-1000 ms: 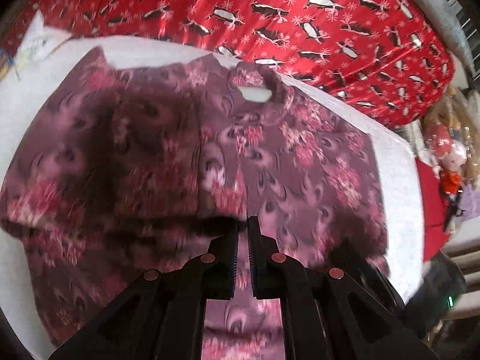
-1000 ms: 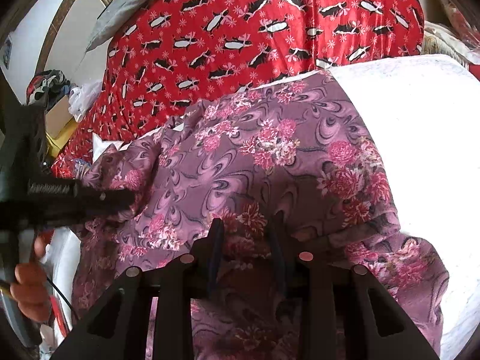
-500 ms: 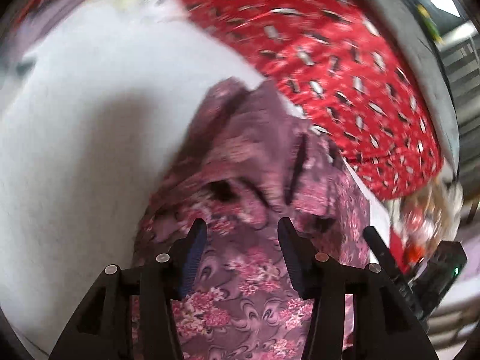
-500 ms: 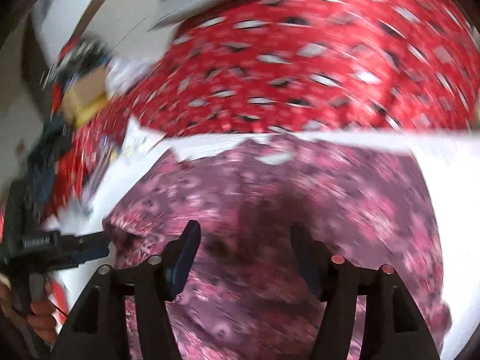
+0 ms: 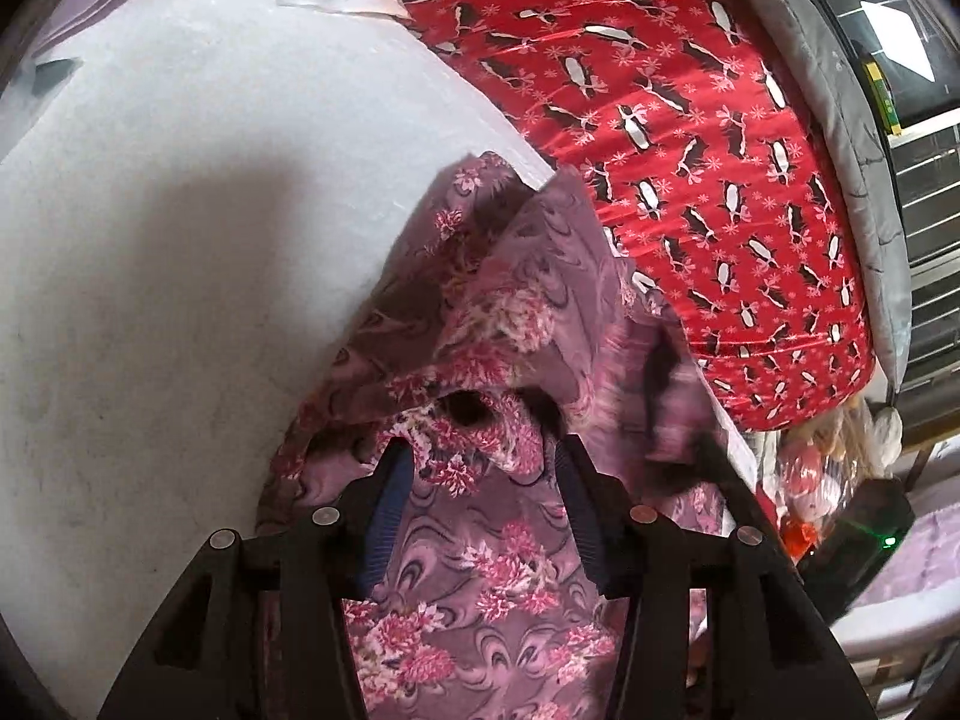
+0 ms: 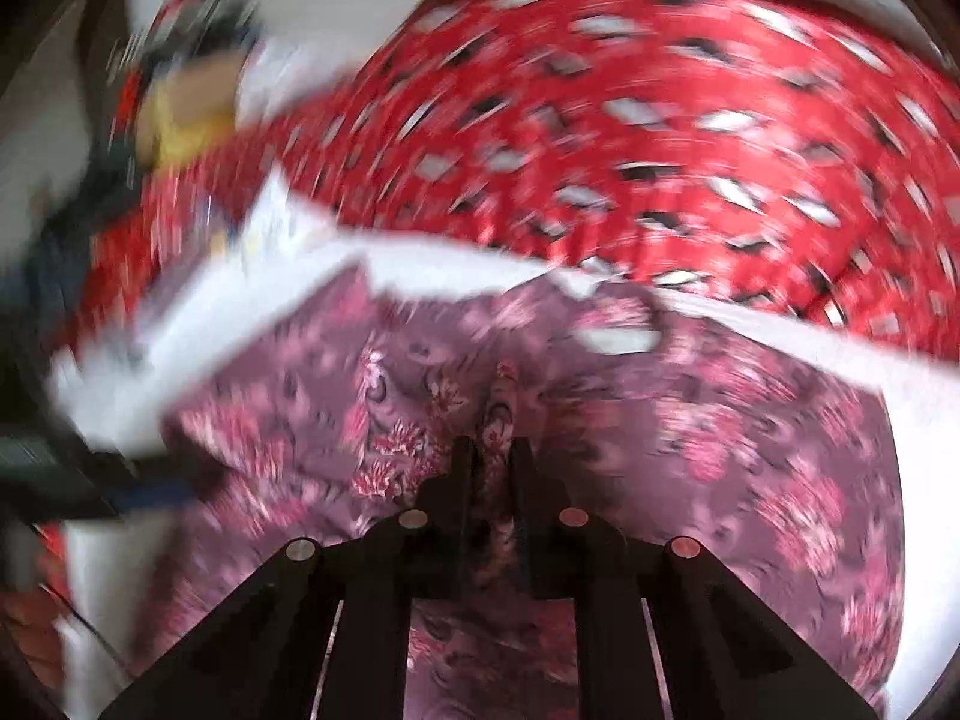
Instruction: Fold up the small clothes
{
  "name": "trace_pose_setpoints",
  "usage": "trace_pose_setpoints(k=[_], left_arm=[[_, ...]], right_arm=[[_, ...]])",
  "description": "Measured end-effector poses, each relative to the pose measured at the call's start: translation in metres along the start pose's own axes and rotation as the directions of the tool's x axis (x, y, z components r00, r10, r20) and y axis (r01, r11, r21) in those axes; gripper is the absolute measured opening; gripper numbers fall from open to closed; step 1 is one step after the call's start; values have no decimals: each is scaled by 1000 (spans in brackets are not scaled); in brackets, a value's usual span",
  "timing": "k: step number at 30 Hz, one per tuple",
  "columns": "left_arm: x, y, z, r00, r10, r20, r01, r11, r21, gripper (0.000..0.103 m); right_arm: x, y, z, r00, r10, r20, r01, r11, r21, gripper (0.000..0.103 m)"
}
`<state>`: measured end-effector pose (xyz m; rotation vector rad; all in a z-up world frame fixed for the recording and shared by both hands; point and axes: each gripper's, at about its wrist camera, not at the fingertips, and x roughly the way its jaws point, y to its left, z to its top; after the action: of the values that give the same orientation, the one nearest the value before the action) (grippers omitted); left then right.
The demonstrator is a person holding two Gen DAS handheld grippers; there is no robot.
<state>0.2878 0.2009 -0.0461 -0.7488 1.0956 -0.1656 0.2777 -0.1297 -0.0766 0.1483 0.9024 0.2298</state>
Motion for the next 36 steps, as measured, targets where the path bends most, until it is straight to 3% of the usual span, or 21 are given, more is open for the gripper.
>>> trace_pose_setpoints(k=[2, 6, 9, 12, 14, 16, 19, 20, 21, 22, 25, 27, 29, 32, 33, 36], left_arm=[[2, -1, -2, 1000, -3, -5, 3, 1000, 0, 48], [9, 4, -7, 999, -1, -33, 0, 1000, -26, 48], [14, 3, -9, 999, -8, -44, 6, 999, -42, 48], [20, -1, -9, 999, -4, -44, 2, 999, -43, 49], [29, -6, -7, 998, 0, -56, -3, 999, -45, 49], [37, -10, -6, 998, 9, -65, -12, 999, -46, 49], [51, -18, -1, 997, 39, -73, -42, 998, -46, 48], [54, -20, 2, 996, 53, -72, -56, 998, -42, 46], [55, -24, 5, 996, 59, -64, -61, 998, -33, 36], [53, -28, 8, 997, 58, -52, -59, 998, -19, 30], [51, -37, 13, 997, 81, -13, -81, 996, 40, 24], [59, -35, 13, 995, 102, -17, -101, 994, 51, 23], [71, -31, 11, 992, 111, -53, -110, 994, 24, 23], [79, -29, 5, 992, 116, -57, -115, 993, 22, 23], [78, -33, 4, 991, 126, -55, -124, 992, 40, 22], [68, -46, -2, 989, 140, -41, -136, 987, 88, 22]], right_arm=[[-18, -39, -4, 999, 34, 36, -39, 985, 165, 11], [-35, -127, -36, 997, 70, 35, -78, 876, 477, 11], [-54, -176, -67, 1000, -3, 27, -15, 784, 621, 16], [-74, -192, -80, 994, 14, 112, -88, 721, 687, 21], [-73, -188, -76, 991, 34, 129, -113, 730, 674, 55], [-62, -179, -68, 993, 43, 110, -104, 758, 644, 66], [-31, -169, -57, 997, 53, 52, -74, 759, 647, 65], [-26, -167, -55, 999, 45, 25, -51, 761, 647, 58], [-20, -164, -51, 998, 67, 19, -63, 770, 635, 43], [-20, -162, -48, 996, 88, 28, -86, 777, 624, 5], [-53, -162, -39, 981, 72, 179, -163, 807, 567, 6], [-64, -171, -45, 977, 38, 211, -156, 801, 578, 6], [-58, -185, -58, 987, 9, 163, -108, 782, 614, 6], [-29, -202, -85, 1000, 15, -11, -4, 751, 660, 6], [-29, -204, -91, 999, 33, -7, -20, 748, 664, 6], [-56, -193, -83, 999, -21, 24, 2, 783, 622, 14]])
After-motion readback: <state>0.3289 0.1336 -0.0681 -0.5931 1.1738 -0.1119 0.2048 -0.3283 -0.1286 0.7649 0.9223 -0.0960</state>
